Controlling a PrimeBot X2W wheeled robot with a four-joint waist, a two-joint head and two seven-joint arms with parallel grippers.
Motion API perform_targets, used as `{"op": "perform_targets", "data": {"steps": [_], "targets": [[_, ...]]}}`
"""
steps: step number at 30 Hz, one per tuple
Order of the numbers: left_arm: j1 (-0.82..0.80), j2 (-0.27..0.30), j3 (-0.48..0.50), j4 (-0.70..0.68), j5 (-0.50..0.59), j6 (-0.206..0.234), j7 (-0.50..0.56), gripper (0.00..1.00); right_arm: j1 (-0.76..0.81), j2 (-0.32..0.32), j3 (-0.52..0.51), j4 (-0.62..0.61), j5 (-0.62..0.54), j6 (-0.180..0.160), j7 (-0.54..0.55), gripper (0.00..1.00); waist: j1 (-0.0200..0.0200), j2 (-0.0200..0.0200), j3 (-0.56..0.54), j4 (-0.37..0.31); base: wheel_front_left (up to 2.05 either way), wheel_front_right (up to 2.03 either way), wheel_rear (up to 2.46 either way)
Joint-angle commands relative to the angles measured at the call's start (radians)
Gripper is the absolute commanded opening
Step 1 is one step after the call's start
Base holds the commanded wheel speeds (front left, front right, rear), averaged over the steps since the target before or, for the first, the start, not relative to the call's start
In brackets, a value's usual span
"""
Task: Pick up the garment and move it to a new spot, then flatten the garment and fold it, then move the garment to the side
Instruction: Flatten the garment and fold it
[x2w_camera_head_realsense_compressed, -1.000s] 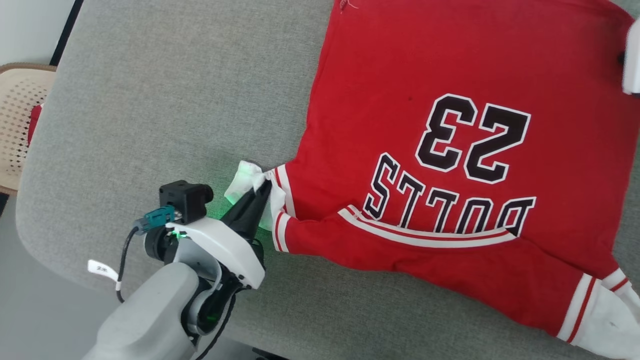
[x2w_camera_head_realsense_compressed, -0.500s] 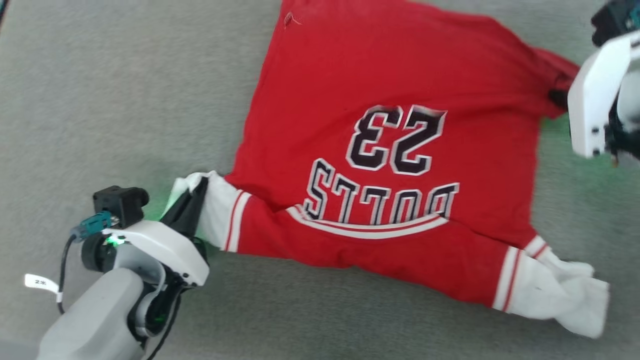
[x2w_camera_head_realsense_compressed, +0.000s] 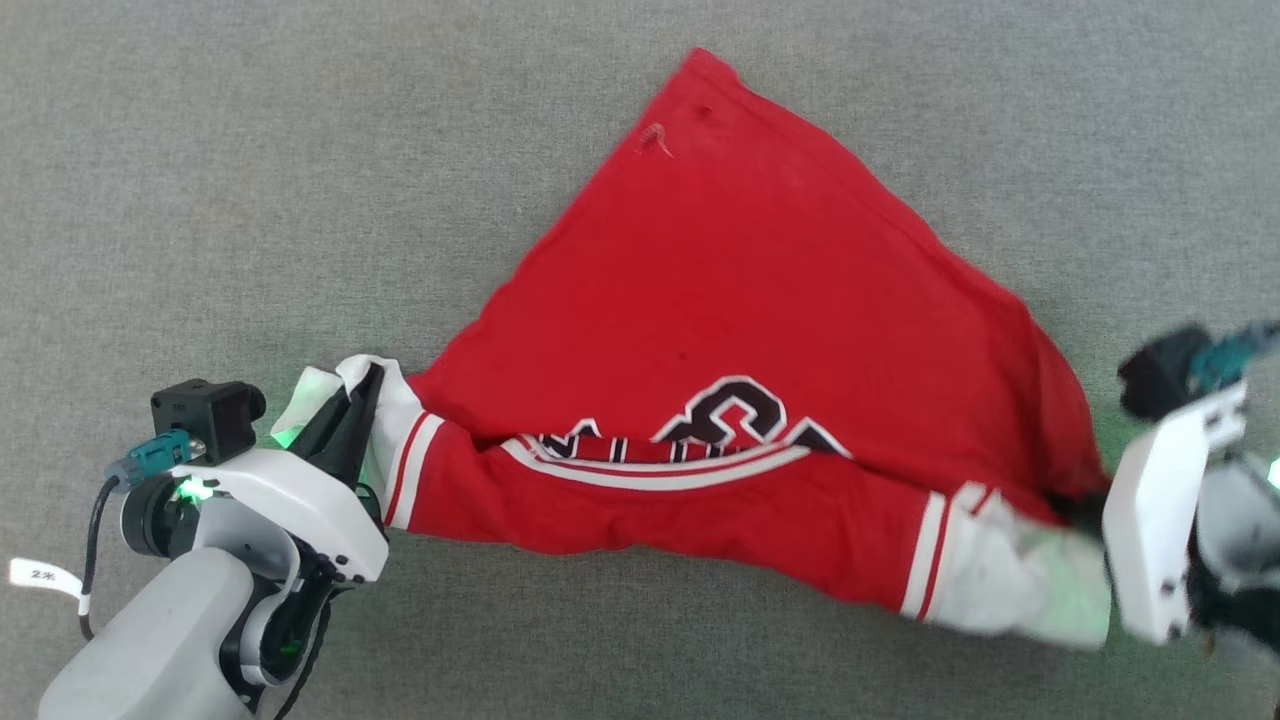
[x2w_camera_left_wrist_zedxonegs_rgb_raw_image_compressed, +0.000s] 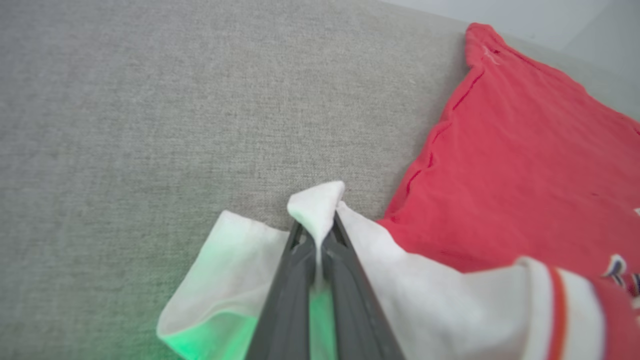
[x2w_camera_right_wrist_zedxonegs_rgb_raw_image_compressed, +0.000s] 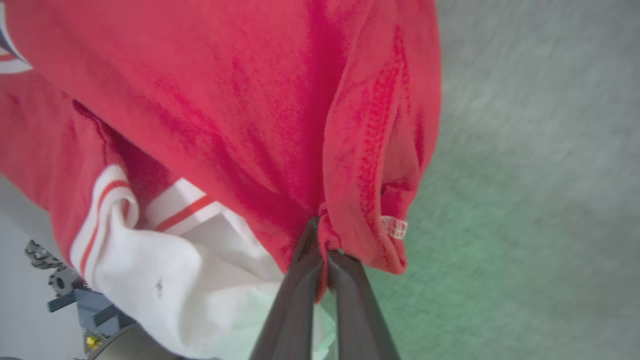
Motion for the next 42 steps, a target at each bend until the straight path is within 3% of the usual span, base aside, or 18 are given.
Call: {"op": "perform_targets", "data": {"steps": [1, 4, 8, 9, 10, 11, 15, 20, 25, 28, 34, 42], "targets": [[0.005, 0.002, 0.002, -0.003, -0.002, 0.004, 0.0, 0.0, 0.038, 0.021, -0.008, -0.012, -0.008, -0.001, 0.006, 0.0, 0.0, 0.0, 0.001, 0.0, 0.0, 0.0, 0.0], [-0.001, 0.001, 0.0, -0.01, -0.004, 0.005, 0.005, 0.0, 0.126, 0.073, -0.042, -0.025, -0.046, -0.001, -0.018, 0.0, 0.0, 0.0, 0.006, 0.003, 0.0, 0.0, 0.0], [-0.006, -0.005, -0.004, -0.009, -0.003, 0.005, 0.008, 0.0, 0.168, 0.147, -0.044, 0.047, -0.109, -0.001, -0.107, 0.0, 0.0, 0.0, 0.009, 0.005, 0.0, 0.0, 0.0], [-0.006, -0.006, -0.005, -0.006, -0.004, 0.004, 0.009, 0.0, 0.172, 0.16, -0.045, 0.076, -0.124, -0.001, -0.128, 0.13, 0.0, 0.0, 0.009, 0.006, 0.0, 0.0, 0.0], [-0.007, -0.009, -0.005, -0.006, -0.008, 0.001, 0.008, 0.0, 0.172, 0.167, -0.039, 0.095, -0.138, -0.002, -0.148, 0.97, 0.0, 0.0, 0.009, 0.007, 0.0, 0.0, 0.0], [-0.007, -0.008, -0.004, -0.003, -0.007, 0.003, 0.007, 0.0, 0.171, 0.167, -0.036, 0.109, -0.148, -0.003, -0.161, 1.0, 0.0, 0.0, 0.009, 0.007, 0.0, 0.0, 0.0], [0.004, -0.002, -0.001, -0.003, -0.009, 0.005, 0.002, 0.0, 0.165, 0.154, -0.065, 0.062, -0.138, -0.004, -0.165, 1.0, 0.0, 0.0, 0.005, 0.004, 0.0, 0.0, 0.0], [0.014, 0.002, 0.001, -0.014, -0.012, 0.011, -0.001, 0.0, 0.176, 0.131, -0.141, -0.126, -0.12, -0.002, -0.126, 1.0, 0.0, 0.0, 0.003, 0.009, 0.0, 0.0, 0.0], [0.018, 0.001, 0.001, -0.028, -0.017, 0.017, 0.0, 0.0, 0.15, 0.16, -0.217, -0.297, -0.138, -0.001, -0.091, 1.0, 0.0, 0.0, 0.01, 0.024, 0.0, 0.0, 0.0], [0.012, -0.007, -0.003, -0.033, -0.012, 0.019, -0.001, 0.0, 0.096, 0.178, -0.219, -0.339, -0.152, -0.001, -0.1, 1.0, 0.0, 0.0, 0.017, 0.041, 0.0, 0.0, 0.0], [-0.025, -0.042, -0.031, -0.028, 0.008, 0.002, 0.009, 0.0, -0.08, 0.178, -0.165, -0.249, -0.163, -0.001, -0.164, 1.0, 0.0, 0.0, 0.034, 0.104, 0.0, 0.0, 0.0], [-0.097, -0.132, -0.088, 0.021, 0.04, -0.043, 0.014, 0.0, -0.37, 0.11, -0.021, 0.113, -0.176, -0.001, -0.278, 1.0, 0.0, 0.0, 0.054, 0.244, 0.0, 0.0, 0.0]]}}
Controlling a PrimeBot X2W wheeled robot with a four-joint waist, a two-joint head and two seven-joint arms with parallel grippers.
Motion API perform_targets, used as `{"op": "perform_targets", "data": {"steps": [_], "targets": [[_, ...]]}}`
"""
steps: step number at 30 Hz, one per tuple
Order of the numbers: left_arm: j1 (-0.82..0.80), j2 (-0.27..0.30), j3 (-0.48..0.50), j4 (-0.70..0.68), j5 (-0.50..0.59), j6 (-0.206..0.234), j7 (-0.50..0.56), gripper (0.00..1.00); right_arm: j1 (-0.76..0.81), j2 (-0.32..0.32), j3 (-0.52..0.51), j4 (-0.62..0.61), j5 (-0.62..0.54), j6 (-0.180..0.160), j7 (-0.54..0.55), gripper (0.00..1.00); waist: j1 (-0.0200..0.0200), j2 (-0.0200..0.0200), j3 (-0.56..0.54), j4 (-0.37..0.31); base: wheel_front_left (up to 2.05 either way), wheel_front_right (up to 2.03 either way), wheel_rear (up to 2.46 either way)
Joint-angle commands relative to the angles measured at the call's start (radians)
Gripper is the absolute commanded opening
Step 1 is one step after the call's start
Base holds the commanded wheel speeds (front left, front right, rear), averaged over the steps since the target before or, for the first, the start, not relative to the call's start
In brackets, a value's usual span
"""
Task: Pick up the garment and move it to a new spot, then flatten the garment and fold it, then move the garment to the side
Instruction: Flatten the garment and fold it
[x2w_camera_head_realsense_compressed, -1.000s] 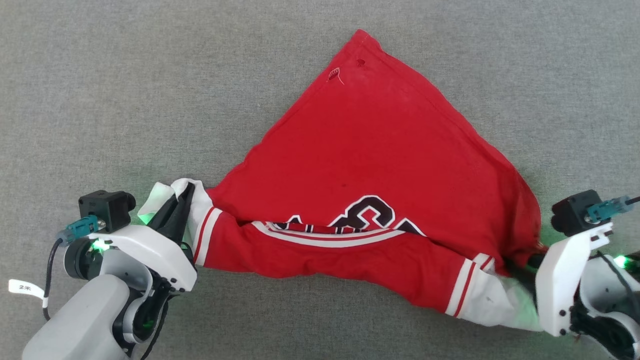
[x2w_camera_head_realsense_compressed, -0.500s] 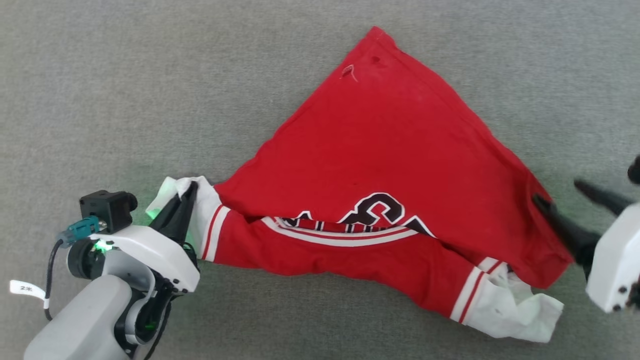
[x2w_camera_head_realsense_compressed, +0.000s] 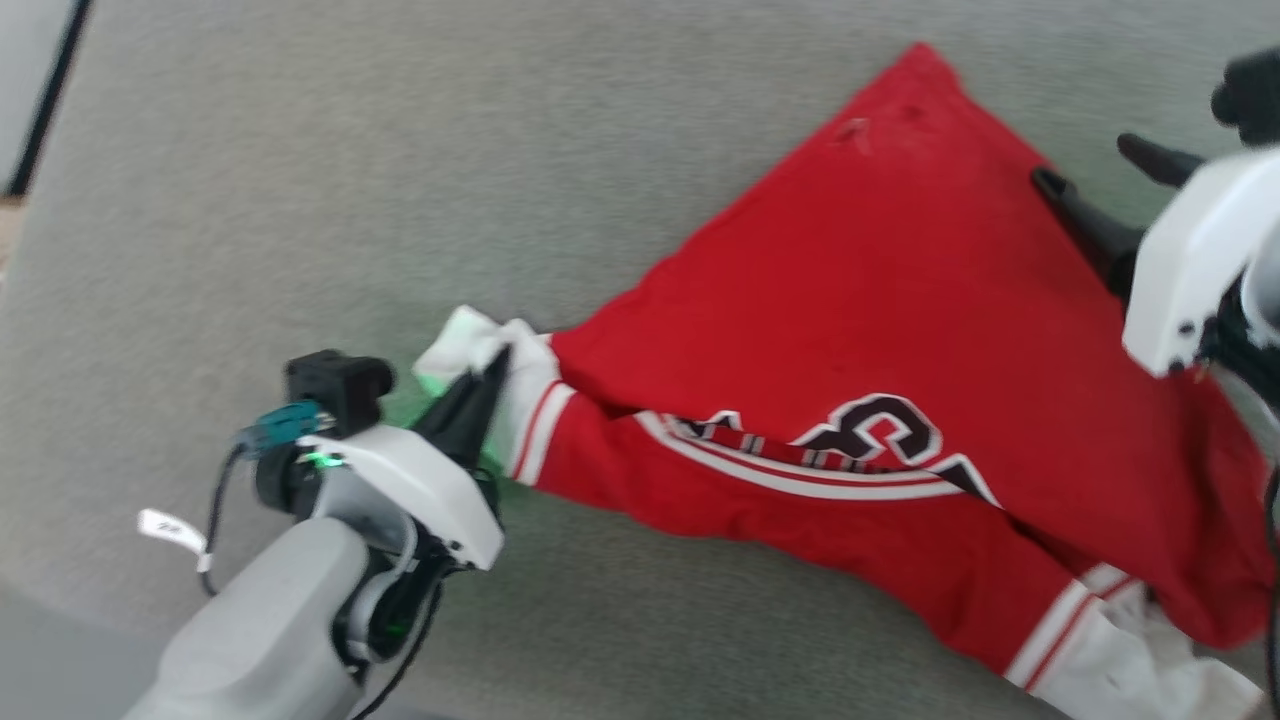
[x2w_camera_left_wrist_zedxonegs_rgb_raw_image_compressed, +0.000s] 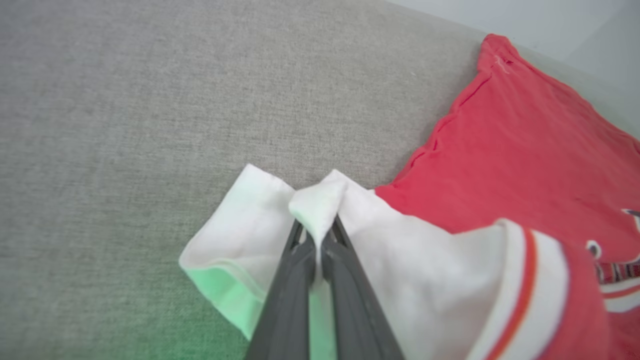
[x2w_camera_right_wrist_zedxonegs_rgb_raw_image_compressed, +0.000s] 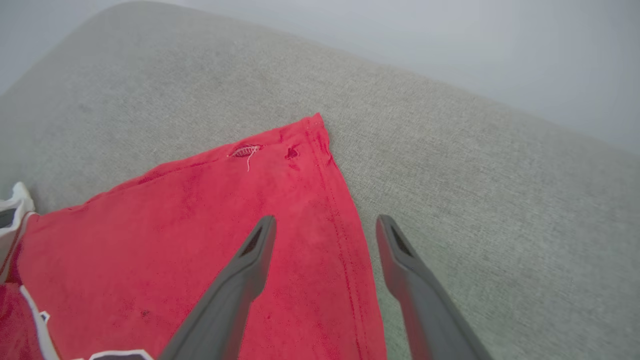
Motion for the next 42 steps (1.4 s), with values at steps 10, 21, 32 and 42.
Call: {"op": "perform_targets", "data": {"steps": [10, 21, 32, 42], "targets": [[-0.067, -0.092, -0.047, 0.09, 0.023, -0.063, -0.012, 0.0, -0.23, -0.1, 0.146, 0.361, 0.034, -0.001, -0.043, 1.0, 0.0, 0.0, 0.039, 0.164, 0.0, 0.0, 0.0], [-0.101, -0.158, -0.065, 0.209, 0.015, -0.122, -0.04, 0.0, -0.29, -0.189, 0.539, 0.707, 0.15, 0.0, 0.248, 1.0, 0.0, 0.0, 0.058, 0.223, 0.0, 0.0, 0.0], [-0.214, -0.095, -0.049, 0.27, 0.006, -0.153, 0.012, 0.0, -0.437, -0.205, 0.56, 0.68, 0.234, -0.001, 0.035, 0.0, 0.0, 0.0, 0.013, 0.147, 0.0, 0.0, 0.0], [-0.421, 0.116, -0.003, 0.163, 0.016, -0.155, 0.203, 0.0, -0.505, -0.291, 0.563, 0.497, 0.311, -0.001, -0.121, 0.0, 0.0, 0.0, -0.068, -0.015, 0.0, 0.0, 0.0]]}}
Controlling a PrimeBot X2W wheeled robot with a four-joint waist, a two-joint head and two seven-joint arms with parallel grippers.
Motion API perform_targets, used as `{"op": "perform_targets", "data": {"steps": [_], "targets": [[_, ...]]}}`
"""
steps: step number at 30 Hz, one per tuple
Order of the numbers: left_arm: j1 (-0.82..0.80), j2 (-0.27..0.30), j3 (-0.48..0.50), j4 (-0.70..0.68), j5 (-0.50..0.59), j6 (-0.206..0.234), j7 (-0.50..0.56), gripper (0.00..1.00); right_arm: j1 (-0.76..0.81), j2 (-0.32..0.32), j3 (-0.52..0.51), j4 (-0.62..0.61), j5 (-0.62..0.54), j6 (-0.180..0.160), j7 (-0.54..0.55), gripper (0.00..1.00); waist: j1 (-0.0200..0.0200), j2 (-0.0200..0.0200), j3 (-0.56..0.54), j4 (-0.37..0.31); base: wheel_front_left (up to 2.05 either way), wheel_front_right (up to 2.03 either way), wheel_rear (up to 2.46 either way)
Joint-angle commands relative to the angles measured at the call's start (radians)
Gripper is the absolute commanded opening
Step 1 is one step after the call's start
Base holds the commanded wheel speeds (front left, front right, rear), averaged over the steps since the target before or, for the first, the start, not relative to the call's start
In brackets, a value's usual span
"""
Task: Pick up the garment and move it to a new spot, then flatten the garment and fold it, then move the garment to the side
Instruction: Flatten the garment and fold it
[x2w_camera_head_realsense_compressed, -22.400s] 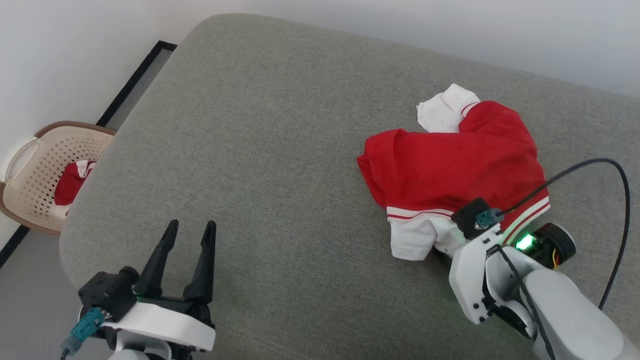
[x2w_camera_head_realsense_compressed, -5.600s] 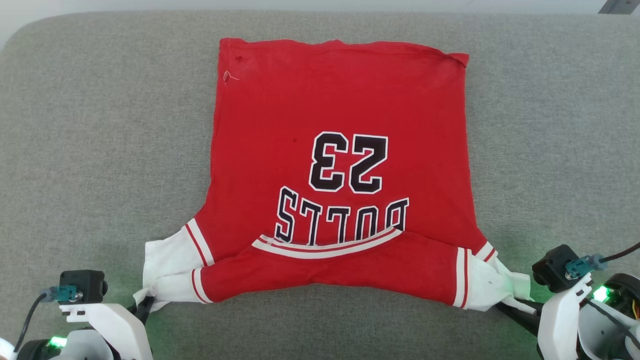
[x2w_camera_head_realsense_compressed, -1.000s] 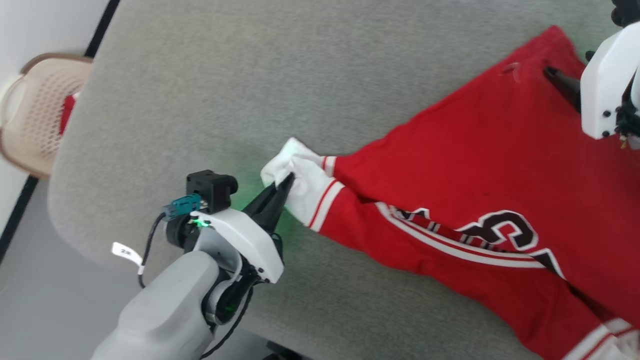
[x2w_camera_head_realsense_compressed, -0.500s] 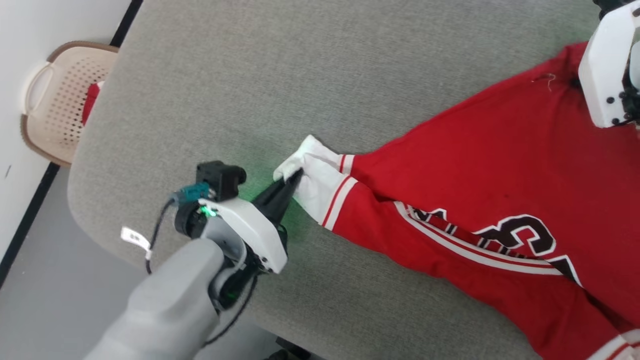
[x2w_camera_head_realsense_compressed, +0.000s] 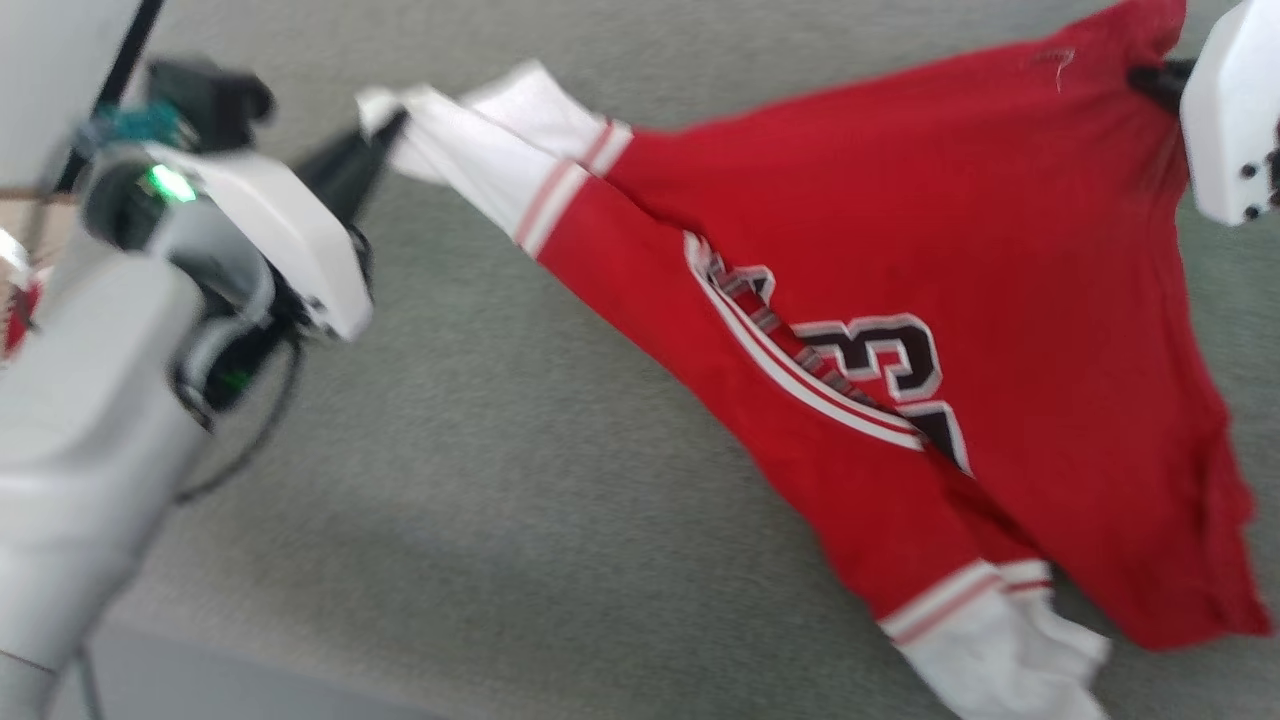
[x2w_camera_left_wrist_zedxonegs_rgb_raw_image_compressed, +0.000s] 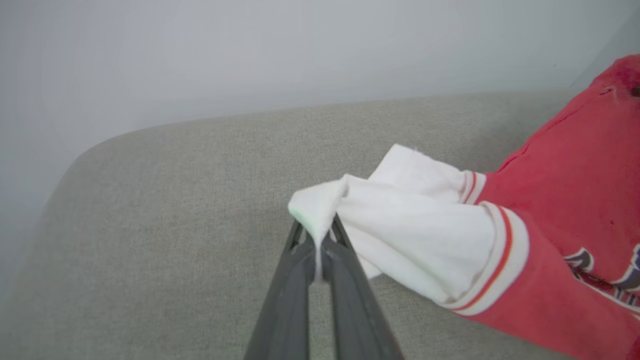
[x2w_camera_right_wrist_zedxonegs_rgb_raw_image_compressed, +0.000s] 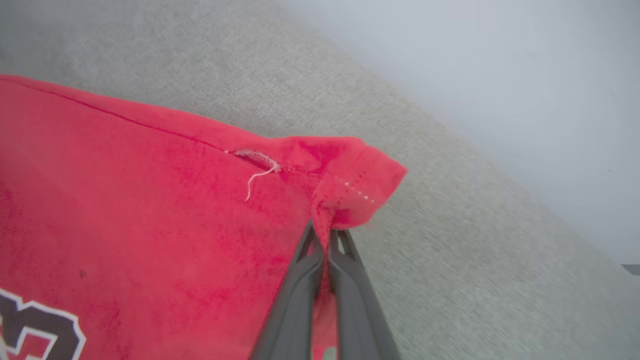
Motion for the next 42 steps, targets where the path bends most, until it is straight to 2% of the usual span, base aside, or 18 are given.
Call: {"op": "perform_targets", "data": {"steps": [1, 7, 13, 21, 27, 32, 37, 41, 42], "targets": [[-0.045, 0.03, 0.008, -0.019, 0.0, -0.002, 0.039, 0.0, -0.009, -0.018, -0.019, -0.024, 0.009, -0.002, -0.026, 0.0, 0.0, 0.0, -0.046, -0.071, 0.0, 0.0, 0.0], [-0.155, 0.092, 0.024, -0.048, -0.001, 0.006, 0.146, 0.0, -0.018, -0.03, -0.075, -0.08, 0.01, -0.002, -0.072, 0.0, 0.0, 0.0, -0.076, -0.142, 0.0, 0.0, 0.0], [-0.287, 0.115, 0.039, -0.032, 0.014, 0.022, 0.231, 0.0, -0.036, -0.015, -0.147, -0.121, -0.019, -0.002, -0.096, 0.0, 0.0, 0.0, -0.11, -0.206, 0.0, 0.0, 0.0], [-0.435, 0.091, 0.051, 0.048, 0.05, 0.043, 0.255, 0.0, -0.074, 0.046, -0.239, -0.11, -0.087, -0.002, -0.108, 0.0, 0.0, 0.0, -0.119, -0.248, 0.0, 0.0, 0.0], [-0.521, 0.063, 0.054, 0.135, 0.076, 0.063, 0.232, 0.0, -0.124, 0.109, -0.279, -0.046, -0.158, -0.002, -0.127, 0.0, 0.0, 0.0, -0.099, -0.258, 0.0, 0.0, 0.0], [-0.639, 0.03, 0.067, 0.22, 0.147, 0.116, 0.117, 0.0, -0.227, 0.185, -0.317, 0.085, -0.29, -0.003, -0.246, 0.0, 0.0, 0.0, -0.056, -0.265, 0.0, 0.0, 0.0], [-0.774, -0.015, 0.091, 0.306, 0.223, 0.18, -0.094, 0.0, -0.363, 0.279, -0.4, 0.261, -0.477, -0.003, -0.489, 0.0, 0.0, 0.0, -0.012, -0.266, 0.0, 0.0, 0.0], [-0.858, -0.04, 0.118, 0.349, 0.273, 0.188, -0.265, 0.0, -0.444, 0.36, -0.483, 0.416, -0.646, -0.004, -0.684, 0.0, 0.0, 0.0, 0.01, -0.251, 0.0, 0.0, 0.0], [-0.851, -0.041, 0.118, 0.35, 0.287, 0.173, -0.272, 0.0, -0.449, 0.376, -0.487, 0.442, -0.662, -0.004, -0.699, 0.0, 0.0, 0.0, 0.011, -0.246, 0.0, 0.0, 0.0]]}}
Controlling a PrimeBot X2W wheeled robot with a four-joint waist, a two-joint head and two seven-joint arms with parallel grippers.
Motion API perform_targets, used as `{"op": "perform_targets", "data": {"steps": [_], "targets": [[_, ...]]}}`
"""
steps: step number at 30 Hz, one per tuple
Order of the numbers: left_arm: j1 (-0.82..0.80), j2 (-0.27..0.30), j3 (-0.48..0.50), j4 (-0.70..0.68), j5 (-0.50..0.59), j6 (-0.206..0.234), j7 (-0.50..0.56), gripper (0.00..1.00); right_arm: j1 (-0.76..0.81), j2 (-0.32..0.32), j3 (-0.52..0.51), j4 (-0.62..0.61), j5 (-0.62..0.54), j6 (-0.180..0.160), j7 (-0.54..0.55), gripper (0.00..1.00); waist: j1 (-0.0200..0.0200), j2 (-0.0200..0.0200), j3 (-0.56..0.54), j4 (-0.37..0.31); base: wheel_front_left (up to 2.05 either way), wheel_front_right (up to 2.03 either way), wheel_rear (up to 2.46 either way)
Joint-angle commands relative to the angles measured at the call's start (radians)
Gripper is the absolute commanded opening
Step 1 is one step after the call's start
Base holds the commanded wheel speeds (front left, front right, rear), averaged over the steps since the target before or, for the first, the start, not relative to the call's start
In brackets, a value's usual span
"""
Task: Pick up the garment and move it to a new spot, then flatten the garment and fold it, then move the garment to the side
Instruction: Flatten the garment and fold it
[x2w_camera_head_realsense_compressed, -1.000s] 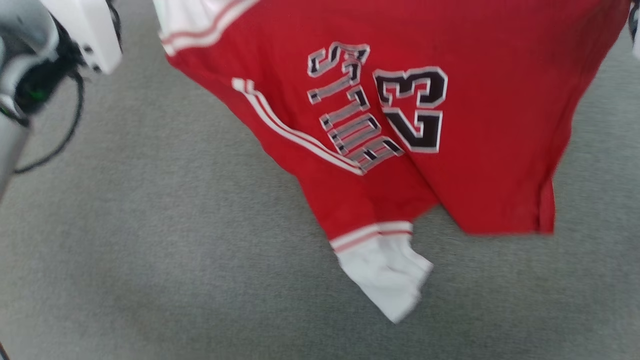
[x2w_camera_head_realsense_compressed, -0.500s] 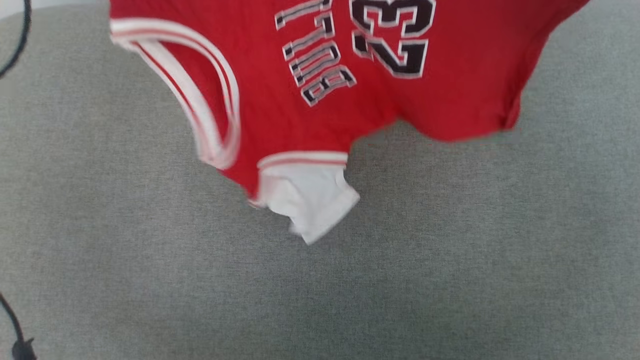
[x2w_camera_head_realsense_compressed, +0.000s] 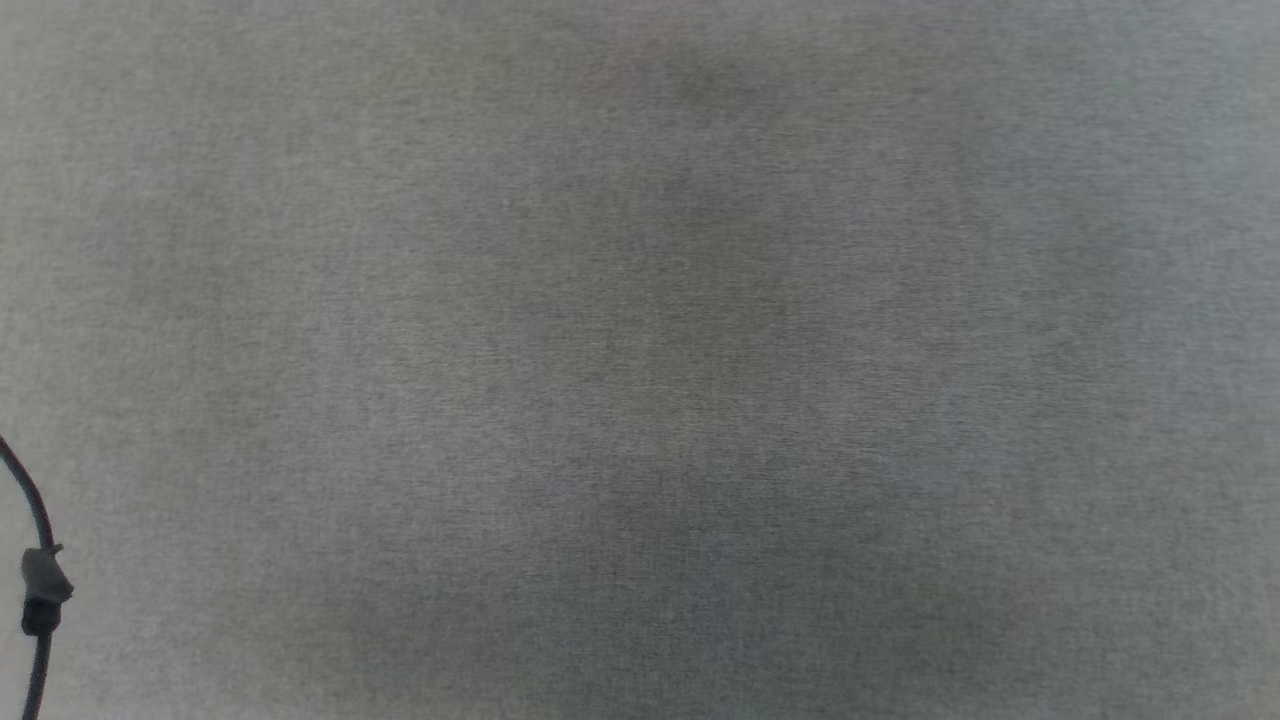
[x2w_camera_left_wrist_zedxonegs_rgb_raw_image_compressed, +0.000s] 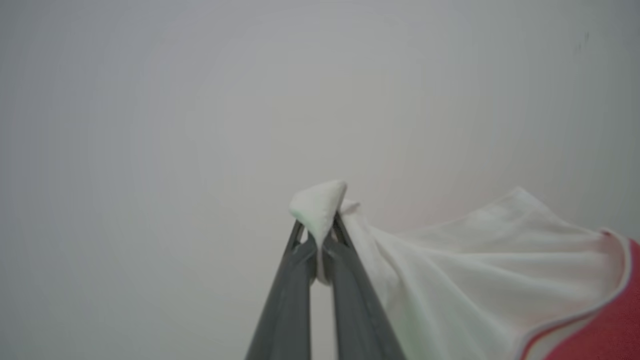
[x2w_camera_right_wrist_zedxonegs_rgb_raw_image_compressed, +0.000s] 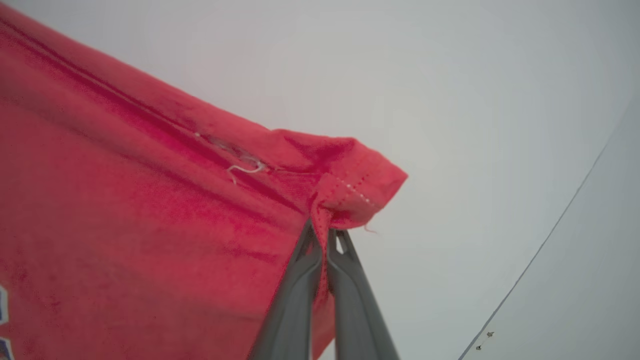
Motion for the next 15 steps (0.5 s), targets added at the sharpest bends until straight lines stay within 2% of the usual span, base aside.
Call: {"op": "perform_targets", "data": {"steps": [1, 4, 5, 6, 9, 15], "targets": [[0.017, 0.016, 0.002, 0.004, 0.026, -0.014, -0.008, 0.0, 0.003, 0.014, -0.01, 0.041, -0.009, -0.005, -0.002, 0.0, 0.0, 0.0, 0.002, 0.01, 0.0, 0.0, 0.0], [0.094, 0.016, 0.006, 0.0, 0.033, -0.074, -0.009, 0.0, 0.027, 0.037, 0.014, 0.123, -0.032, -0.005, 0.018, 0.0, 0.0, 0.0, 0.0, 0.026, 0.0, 0.0, 0.0], [0.094, 0.016, 0.006, 0.0, 0.033, -0.074, -0.009, 0.0, 0.027, 0.037, 0.014, 0.123, -0.032, -0.005, 0.018, 0.0, 0.0, 0.0, 0.0, 0.026, 0.0, 0.0, 0.0], [0.134, 0.006, 0.005, 0.014, 0.011, -0.105, -0.009, 0.0, 0.046, 0.038, 0.022, 0.152, -0.029, -0.005, 0.029, 0.0, 0.0, 0.0, -0.003, 0.033, 0.0, 0.0, 0.0], [0.218, 0.005, -0.024, 0.071, -0.003, -0.154, 0.017, 0.0, 0.096, 0.061, 0.082, 0.206, 0.005, -0.005, 0.066, 0.0, 0.0, 0.0, -0.012, 0.05, 0.0, 0.0, 0.0], [0.387, -0.025, -0.078, 0.117, -0.079, -0.197, 0.143, 0.0, 0.207, 0.038, 0.192, 0.213, 0.151, -0.005, 0.146, 0.0, 0.0, 0.0, -0.026, 0.083, 0.0, 0.0, 0.0]]}}
